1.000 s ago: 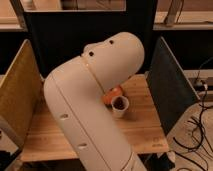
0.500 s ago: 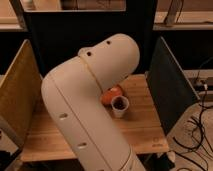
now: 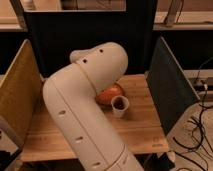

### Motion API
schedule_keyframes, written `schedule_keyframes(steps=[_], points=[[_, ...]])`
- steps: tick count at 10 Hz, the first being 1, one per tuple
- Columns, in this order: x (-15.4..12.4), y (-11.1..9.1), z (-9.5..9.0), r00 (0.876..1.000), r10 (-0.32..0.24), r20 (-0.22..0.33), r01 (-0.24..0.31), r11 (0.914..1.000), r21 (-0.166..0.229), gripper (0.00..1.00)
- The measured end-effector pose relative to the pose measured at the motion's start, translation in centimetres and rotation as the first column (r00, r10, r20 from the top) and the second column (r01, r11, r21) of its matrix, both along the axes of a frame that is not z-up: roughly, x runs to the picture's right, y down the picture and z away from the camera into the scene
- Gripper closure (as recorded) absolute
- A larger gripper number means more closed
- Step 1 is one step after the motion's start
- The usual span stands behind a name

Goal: Knock the eraser over

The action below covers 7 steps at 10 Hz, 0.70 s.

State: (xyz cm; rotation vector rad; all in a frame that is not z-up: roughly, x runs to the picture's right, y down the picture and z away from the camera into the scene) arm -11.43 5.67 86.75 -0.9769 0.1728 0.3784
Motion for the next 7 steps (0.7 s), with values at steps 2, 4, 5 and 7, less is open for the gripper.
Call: schedule_keyframes(steps=[2,4,5,7], points=[[-0.3,-4.5,3.2,0.998,0.008,0.062,-0.016,0.9914,0.130,1.00],[0.9,-11.4,4.4,0.996,0.043,0.082,-0.065,0.9546,0.291,1.00],[2.4,-14.6,4.0,0.995,0.071,0.068,-0.091,0.9283,0.361,1.00],[7.5,-21.7,1.8,0.984,0.180,0.016,-0.163,0.8456,0.508,1.00]])
